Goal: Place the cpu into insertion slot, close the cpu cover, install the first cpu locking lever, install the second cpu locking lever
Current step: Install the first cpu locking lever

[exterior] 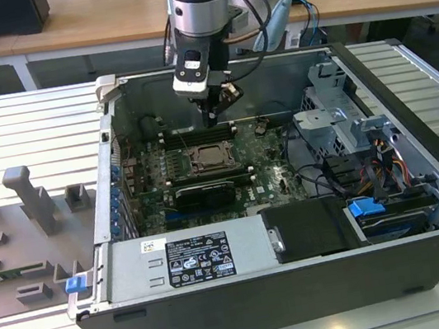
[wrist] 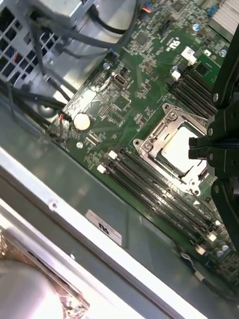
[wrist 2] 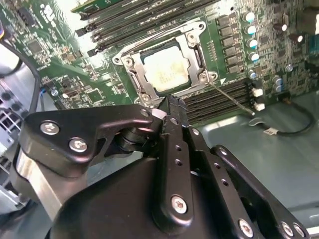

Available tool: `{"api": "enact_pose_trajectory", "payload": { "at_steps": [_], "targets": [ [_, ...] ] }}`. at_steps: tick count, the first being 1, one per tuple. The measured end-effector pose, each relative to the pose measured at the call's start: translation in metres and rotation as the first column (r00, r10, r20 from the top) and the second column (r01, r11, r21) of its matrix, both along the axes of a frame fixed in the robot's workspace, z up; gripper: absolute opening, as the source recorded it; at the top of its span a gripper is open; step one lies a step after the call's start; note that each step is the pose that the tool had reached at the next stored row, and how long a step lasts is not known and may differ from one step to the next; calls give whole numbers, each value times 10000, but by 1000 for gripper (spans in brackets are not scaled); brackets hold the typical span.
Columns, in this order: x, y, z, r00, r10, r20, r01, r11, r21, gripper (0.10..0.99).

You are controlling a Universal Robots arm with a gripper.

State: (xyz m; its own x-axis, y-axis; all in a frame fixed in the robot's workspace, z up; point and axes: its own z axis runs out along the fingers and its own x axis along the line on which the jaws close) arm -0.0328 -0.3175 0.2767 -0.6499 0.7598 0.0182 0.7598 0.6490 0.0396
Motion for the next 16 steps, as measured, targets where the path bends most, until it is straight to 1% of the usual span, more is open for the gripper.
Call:
{"api": "enact_pose_trajectory", "payload": {
  "at_steps": [5,9,12,14,16],
  "targets": [
    [0,0,0,9977,679,0,-679,9977,0,106],
    [0,0,0,9933,1153,0,-1153,9933,0,106],
    [0,0,0,9872,1598,0,-1598,9872,0,106],
    [0,0,0,9840,1783,0,-1783,9840,0,106],
    [0,0,0,9783,2071,0,-2071,9783,0,106]
  ]
}}
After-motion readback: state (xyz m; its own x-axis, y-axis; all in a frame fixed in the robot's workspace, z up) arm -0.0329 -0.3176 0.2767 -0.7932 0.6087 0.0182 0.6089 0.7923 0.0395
